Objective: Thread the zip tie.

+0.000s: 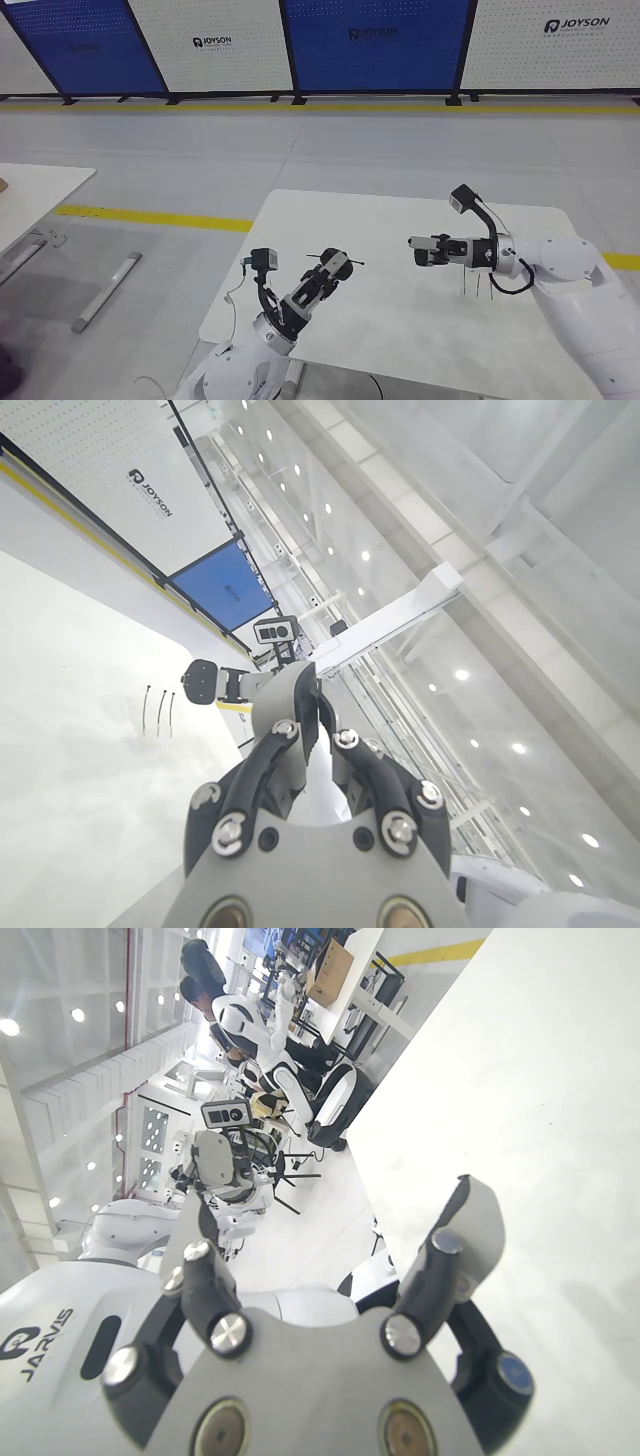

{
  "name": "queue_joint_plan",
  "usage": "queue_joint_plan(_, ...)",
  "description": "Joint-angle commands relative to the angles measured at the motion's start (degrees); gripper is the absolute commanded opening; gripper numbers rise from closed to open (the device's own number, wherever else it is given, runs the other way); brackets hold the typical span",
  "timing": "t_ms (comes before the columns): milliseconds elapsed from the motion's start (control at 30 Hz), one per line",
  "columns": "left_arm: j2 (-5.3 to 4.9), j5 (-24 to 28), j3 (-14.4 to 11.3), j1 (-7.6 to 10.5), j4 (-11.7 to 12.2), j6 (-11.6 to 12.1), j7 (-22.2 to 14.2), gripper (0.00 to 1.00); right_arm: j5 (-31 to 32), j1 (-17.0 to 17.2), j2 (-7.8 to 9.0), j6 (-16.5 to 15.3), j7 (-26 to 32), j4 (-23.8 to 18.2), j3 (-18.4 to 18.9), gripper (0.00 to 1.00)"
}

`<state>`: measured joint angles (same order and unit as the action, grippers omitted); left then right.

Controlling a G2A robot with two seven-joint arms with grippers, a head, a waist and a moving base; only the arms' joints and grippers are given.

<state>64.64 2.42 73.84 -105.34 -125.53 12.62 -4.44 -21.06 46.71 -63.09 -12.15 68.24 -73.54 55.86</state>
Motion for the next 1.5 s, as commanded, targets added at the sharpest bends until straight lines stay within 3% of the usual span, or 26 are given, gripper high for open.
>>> queue_joint_plan(0, -0.02, -3.27, -0.62, 0.82, 0.20, -3.49, -0.75, 0.00, 0.00, 0.00, 0.00, 0.00, 0.00, 0.00, 0.00, 1.00)
queue_joint_plan(67, -0.04, -5.55, -1.58, 1.54, 0.24, -8.48, -2.21, 0.00, 0.85, 0.40, 0.03, 0.47, -0.05, -0.85, -0.28, 1.00)
queue_joint_plan(167, 0.10, -8.59, -3.45, 3.56, 0.29, -14.83, -3.19, 0.00, 7.80, -0.53, 0.36, 1.86, 1.15, -2.65, -1.20, 1.00)
queue_joint_plan(300, 0.63, -6.14, -6.10, 6.75, 1.88, -21.63, -4.27, 0.00, 15.99, -2.10, 0.64, 2.84, 2.67, -4.83, -2.55, 1.00)
queue_joint_plan(367, 0.98, -3.53, -7.11, 8.91, 3.15, -24.70, -4.76, 0.00, 21.09, -2.46, 0.82, 2.85, 0.05, -5.99, -2.60, 1.00)
queue_joint_plan(667, 1.04, -3.18, -7.16, 9.24, 3.27, -24.96, -4.64, 0.00, 21.53, -2.33, 0.83, 2.99, -0.56, -6.17, -2.58, 1.00)
queue_joint_plan(733, 1.20, -0.61, -7.30, 9.32, 3.99, -25.37, -4.65, 0.00, 22.11, -1.60, 0.82, 2.36, -1.02, -6.90, -3.06, 1.00)
queue_joint_plan(900, 1.72, 2.23, -7.37, 11.30, 5.89, -27.75, -1.47, 0.00, 10.42, -1.31, 0.42, -3.81, 4.09, -5.00, -2.63, 1.00)
queue_joint_plan(1067, 2.39, 3.78, -8.88, 13.03, 7.49, -26.29, 2.22, 0.00, 8.67, -2.11, 0.07, -4.91, 4.93, -3.42, -3.34, 1.00)
queue_joint_plan(1300, 2.40, 3.86, -8.97, 13.04, 7.53, -26.18, 2.15, 0.00, 7.58, -1.23, 0.01, -4.96, 4.39, -3.87, -3.52, 1.00)
queue_joint_plan(1467, 2.91, 4.48, -11.28, 14.30, 8.95, -24.52, 2.58, 0.00, 5.23, -1.17, -0.21, -5.92, 4.91, -3.32, -3.77, 0.99)
